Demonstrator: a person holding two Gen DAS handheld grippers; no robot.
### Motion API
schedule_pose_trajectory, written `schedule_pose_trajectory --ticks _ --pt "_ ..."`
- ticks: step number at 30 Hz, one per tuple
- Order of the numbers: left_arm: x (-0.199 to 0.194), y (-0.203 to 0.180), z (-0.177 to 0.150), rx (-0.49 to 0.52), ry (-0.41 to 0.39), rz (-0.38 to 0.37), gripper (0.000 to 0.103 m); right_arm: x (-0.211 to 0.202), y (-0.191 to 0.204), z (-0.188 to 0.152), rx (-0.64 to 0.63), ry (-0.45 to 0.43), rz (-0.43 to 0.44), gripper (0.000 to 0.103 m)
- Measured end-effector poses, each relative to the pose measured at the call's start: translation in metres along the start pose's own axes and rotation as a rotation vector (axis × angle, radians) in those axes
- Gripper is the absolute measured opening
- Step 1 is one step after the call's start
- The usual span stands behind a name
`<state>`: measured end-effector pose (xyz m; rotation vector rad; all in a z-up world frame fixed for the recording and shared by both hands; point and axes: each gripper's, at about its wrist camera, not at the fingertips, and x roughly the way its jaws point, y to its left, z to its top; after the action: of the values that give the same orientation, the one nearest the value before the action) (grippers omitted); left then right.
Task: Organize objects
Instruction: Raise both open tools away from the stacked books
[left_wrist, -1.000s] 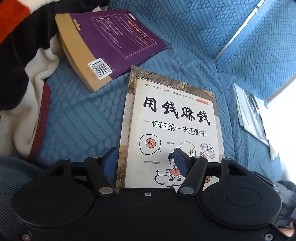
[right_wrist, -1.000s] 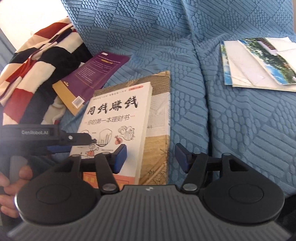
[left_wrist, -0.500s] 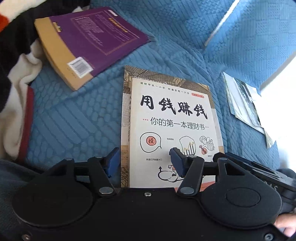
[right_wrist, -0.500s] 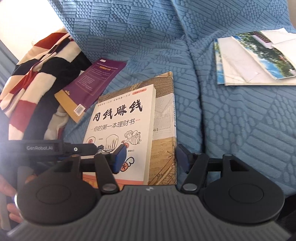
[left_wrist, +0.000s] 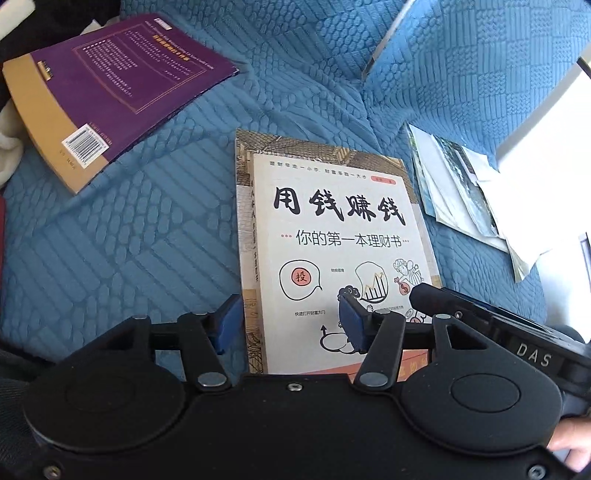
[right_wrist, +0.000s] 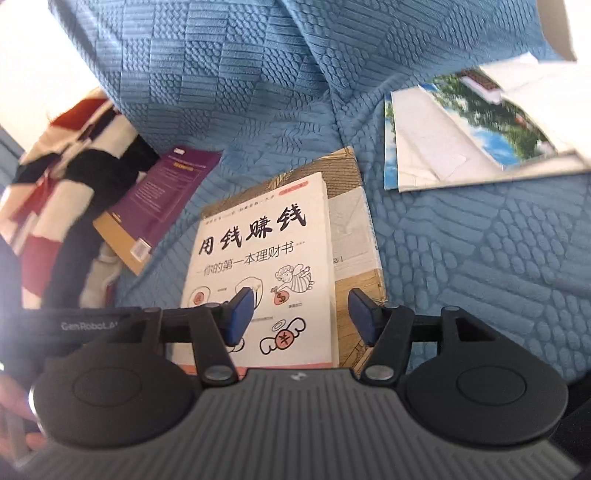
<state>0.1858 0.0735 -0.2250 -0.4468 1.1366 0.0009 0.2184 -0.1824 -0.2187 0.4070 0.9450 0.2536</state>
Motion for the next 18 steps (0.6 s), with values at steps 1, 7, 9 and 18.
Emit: schedule_pose_trajectory --ticks 1,7,9,18 --pt "-0.002 0.0 0.0 -0.001 -0.005 -0.001 0.051 -0.001 0.004 0.001 -0.015 -0.003 -0.011 0.06" --pt "-0.033 -0.002 0.003 0.007 -0.086 0.003 0.051 -0.022 0.021 0.014 -0.058 -0.051 -0.009 0.06" --pt "-0.047 -0.004 0.006 0.002 -0.117 0.016 0.051 -0.033 0.03 0.021 -0.086 -0.077 -0.009 0.06" --pt "-0.132 -0.017 0.009 0.047 -0.29 0.064 0.054 -0.087 0.077 0.036 -0.203 -0.185 0.03 0.06"
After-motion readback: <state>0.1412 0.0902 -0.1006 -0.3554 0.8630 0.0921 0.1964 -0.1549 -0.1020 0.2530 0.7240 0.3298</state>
